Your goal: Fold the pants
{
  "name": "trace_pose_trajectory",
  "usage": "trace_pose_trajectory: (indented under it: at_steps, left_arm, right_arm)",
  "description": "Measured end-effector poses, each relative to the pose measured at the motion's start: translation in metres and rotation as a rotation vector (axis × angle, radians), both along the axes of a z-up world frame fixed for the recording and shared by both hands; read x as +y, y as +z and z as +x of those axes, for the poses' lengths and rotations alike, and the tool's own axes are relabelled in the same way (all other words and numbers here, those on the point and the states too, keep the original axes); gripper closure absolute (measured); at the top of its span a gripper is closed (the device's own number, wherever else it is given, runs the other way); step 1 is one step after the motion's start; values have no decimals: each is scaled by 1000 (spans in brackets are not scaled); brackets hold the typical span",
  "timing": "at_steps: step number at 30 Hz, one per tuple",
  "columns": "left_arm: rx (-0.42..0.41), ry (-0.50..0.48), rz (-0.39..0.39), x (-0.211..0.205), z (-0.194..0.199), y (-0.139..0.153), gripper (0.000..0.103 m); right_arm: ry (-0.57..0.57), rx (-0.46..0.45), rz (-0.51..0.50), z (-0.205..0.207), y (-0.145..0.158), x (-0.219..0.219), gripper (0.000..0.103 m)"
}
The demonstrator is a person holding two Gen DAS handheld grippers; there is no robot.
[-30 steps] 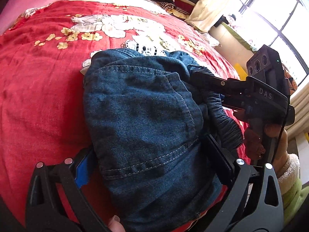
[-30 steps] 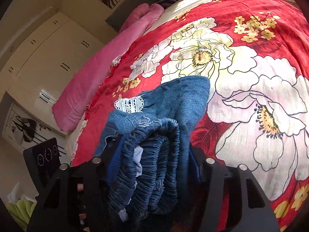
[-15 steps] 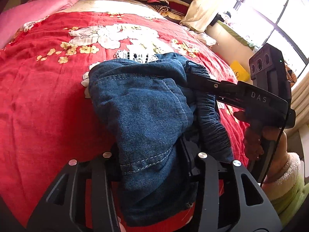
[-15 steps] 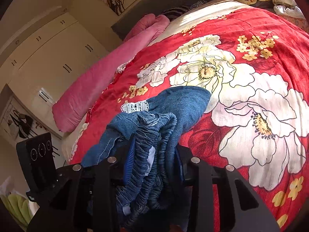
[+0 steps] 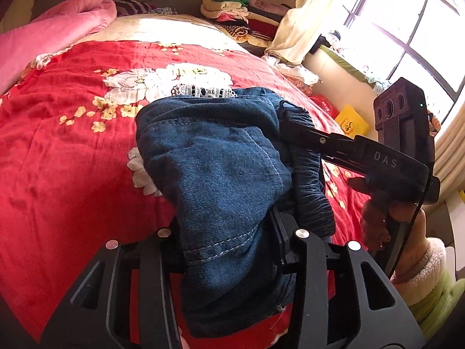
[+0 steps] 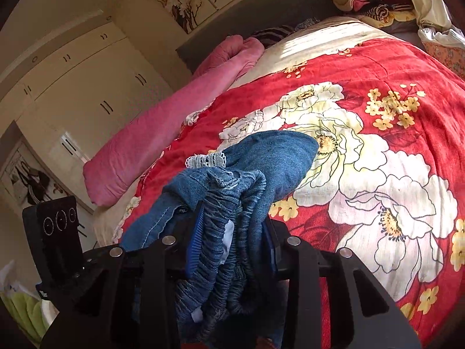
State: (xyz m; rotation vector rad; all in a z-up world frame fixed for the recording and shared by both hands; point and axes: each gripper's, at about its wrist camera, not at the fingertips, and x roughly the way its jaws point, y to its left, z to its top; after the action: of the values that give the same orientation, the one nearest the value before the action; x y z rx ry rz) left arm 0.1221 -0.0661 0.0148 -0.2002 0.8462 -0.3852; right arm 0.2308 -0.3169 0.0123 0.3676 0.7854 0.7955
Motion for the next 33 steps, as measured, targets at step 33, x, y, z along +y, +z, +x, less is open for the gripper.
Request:
trace_pose_trajectory:
  at_steps: [33]
  left_arm:
    - [1,41,36,23,92,-12,70]
  right_arm:
    - [-43,36,-103,101,-10,41,70]
